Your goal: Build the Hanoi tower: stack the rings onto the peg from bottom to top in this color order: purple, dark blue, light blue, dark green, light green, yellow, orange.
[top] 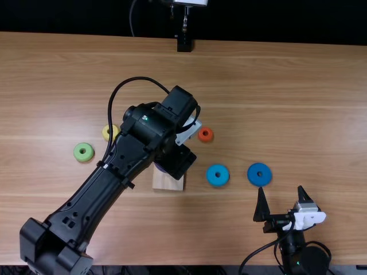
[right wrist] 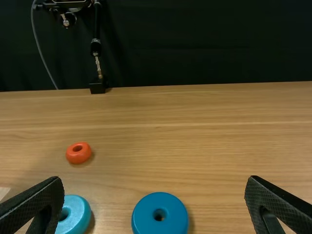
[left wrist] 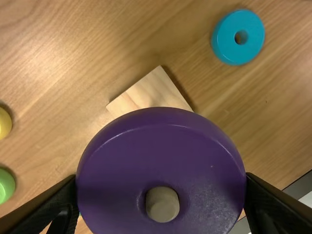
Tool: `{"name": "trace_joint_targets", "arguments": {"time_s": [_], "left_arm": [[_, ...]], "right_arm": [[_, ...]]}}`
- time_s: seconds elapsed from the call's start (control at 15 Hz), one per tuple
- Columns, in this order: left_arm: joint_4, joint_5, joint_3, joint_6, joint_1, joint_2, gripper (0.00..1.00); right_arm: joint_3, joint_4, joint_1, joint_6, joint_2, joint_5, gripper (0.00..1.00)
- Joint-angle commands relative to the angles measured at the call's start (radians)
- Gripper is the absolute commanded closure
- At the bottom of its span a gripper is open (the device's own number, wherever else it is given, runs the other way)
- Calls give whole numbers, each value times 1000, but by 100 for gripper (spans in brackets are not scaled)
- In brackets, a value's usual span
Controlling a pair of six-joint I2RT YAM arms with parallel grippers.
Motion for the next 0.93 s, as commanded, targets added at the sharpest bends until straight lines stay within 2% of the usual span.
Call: {"name": "trace_joint_targets", "arguments": {"time_s": [0.0,0.07,0.53,0.6,0.87], "left_arm": [[-8,7,28,-7,-3,0,19],[-10,7,22,-7,0,-1,0],[27,13,27,-6,64,-21,0],[73,7,30,-4,77,-47,0],[292,16,25,-6,124,-149,0]], "right_arm": [[-10,-3,-5,-2,-13,-2,0],[-10,-3,-5,-2,-13,-2,0],[-10,-3,-5,-2,-13,-2,0],[-10,-3,-5,-2,-13,-2,0],[-10,-3,-5,-2,-13,-2,0]]}}
